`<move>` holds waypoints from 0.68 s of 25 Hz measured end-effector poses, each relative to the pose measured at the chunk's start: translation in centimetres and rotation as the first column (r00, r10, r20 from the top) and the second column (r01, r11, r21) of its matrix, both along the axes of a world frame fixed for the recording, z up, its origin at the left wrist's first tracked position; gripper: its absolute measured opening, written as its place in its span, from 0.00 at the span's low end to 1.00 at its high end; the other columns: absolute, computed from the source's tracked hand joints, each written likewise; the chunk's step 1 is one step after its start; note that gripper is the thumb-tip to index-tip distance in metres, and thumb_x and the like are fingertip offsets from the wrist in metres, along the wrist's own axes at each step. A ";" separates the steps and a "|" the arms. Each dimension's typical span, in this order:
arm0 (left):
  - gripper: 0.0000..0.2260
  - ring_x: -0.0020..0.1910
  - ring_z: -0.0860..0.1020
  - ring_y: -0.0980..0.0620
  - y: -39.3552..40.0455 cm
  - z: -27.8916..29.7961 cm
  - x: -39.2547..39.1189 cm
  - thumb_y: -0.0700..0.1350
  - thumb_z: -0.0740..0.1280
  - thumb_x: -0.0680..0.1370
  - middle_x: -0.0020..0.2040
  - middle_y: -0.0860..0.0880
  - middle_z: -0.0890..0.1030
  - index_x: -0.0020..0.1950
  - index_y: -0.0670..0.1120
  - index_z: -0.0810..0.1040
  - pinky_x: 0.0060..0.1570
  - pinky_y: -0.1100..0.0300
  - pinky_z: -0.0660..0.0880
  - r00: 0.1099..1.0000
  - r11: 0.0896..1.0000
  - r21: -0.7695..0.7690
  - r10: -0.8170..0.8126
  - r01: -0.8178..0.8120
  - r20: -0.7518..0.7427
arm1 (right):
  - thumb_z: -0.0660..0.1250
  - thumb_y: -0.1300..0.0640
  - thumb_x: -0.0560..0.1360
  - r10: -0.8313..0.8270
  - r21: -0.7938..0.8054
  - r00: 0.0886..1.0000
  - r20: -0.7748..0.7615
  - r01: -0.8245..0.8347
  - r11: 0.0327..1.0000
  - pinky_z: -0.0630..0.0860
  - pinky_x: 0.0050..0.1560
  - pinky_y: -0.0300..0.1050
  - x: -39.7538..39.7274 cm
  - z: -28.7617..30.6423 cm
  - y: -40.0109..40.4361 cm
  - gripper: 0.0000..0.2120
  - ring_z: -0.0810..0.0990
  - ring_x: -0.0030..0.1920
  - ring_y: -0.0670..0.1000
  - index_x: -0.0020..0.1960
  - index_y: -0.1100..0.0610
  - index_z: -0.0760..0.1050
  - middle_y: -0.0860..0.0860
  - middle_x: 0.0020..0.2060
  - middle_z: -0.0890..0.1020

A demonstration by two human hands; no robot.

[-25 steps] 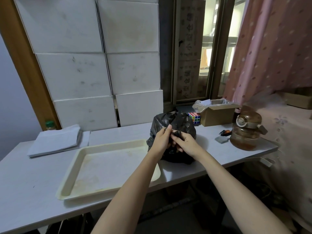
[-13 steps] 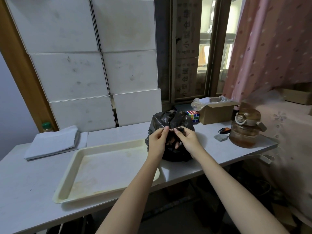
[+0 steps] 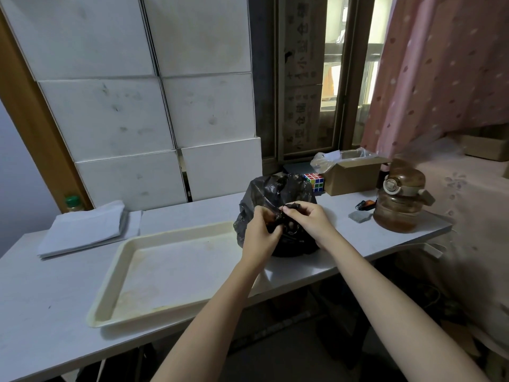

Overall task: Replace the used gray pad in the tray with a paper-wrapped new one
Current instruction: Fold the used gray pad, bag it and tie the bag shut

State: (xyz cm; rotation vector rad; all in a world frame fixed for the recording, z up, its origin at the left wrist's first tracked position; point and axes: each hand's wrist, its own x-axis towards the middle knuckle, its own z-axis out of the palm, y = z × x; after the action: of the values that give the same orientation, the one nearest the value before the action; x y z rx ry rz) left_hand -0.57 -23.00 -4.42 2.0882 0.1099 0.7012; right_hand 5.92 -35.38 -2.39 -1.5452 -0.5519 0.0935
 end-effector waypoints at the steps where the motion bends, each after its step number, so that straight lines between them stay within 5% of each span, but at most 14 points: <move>1: 0.09 0.45 0.78 0.51 -0.1 0.1 0.2 0.41 0.66 0.74 0.46 0.49 0.80 0.53 0.45 0.72 0.45 0.60 0.76 0.998 0.999 0.010 0.033 -0.032 -0.056 | 0.67 0.62 0.75 0.027 -0.019 0.999 0.034 -0.026 0.999 0.77 0.40 0.32 0.0 0.0 0.0 0.05 0.80 0.37 0.42 0.45 0.56 0.82 0.50 0.39 0.83; 3: 0.09 0.45 0.81 0.46 -0.3 0.2 0.7 0.42 0.61 0.75 0.48 0.47 0.83 0.55 0.47 0.74 0.45 0.51 0.79 0.988 0.994 0.075 0.086 -0.077 -0.126 | 0.66 0.64 0.75 0.082 -0.053 0.993 0.085 -0.077 0.996 0.77 0.43 0.30 -0.1 -0.2 0.1 0.07 0.81 0.40 0.39 0.50 0.60 0.81 0.50 0.41 0.83; 6: 0.11 0.45 0.82 0.46 -0.4 0.5 0.9 0.41 0.61 0.74 0.45 0.47 0.85 0.53 0.49 0.80 0.45 0.52 0.78 0.984 0.982 0.152 0.128 -0.109 -0.120 | 0.63 0.67 0.76 0.083 -0.081 0.987 0.135 -0.073 0.994 0.76 0.41 0.29 0.1 -0.5 -0.1 0.10 0.80 0.37 0.37 0.55 0.64 0.79 0.51 0.41 0.81; 9: 0.09 0.42 0.83 0.52 0.0 0.8 1.0 0.40 0.71 0.70 0.44 0.47 0.86 0.50 0.46 0.84 0.47 0.55 0.80 0.996 0.986 -0.165 0.006 -0.020 -0.090 | 0.63 0.69 0.76 0.063 -0.112 0.976 0.210 -0.040 0.993 0.75 0.47 0.29 0.8 -0.8 -0.6 0.10 0.80 0.42 0.36 0.54 0.63 0.79 0.50 0.42 0.81; 12: 0.13 0.40 0.81 0.52 0.5 1.9 0.8 0.38 0.75 0.68 0.42 0.45 0.84 0.52 0.41 0.83 0.48 0.60 0.78 0.982 0.860 -0.503 -0.158 0.084 -0.106 | 0.64 0.70 0.75 0.044 -0.132 0.963 0.267 -0.009 0.991 0.75 0.51 0.31 1.4 -1.0 -0.9 0.11 0.80 0.46 0.36 0.54 0.62 0.79 0.48 0.44 0.81; 17: 0.09 0.46 0.81 0.47 1.5 2.3 0.9 0.40 0.71 0.73 0.44 0.43 0.84 0.53 0.41 0.83 0.55 0.55 0.79 0.966 0.738 -0.674 -0.200 0.039 -0.163 | 0.67 0.70 0.72 -0.027 -0.075 0.964 0.265 0.049 0.996 0.75 0.50 0.29 1.6 -1.3 -1.2 0.11 0.80 0.44 0.35 0.55 0.67 0.79 0.53 0.45 0.81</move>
State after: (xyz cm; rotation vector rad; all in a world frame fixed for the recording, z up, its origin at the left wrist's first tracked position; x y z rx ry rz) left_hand 0.30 -21.50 -2.14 1.4435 0.3054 0.2686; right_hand 7.53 -36.55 -3.64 -1.6587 -0.7354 -0.1230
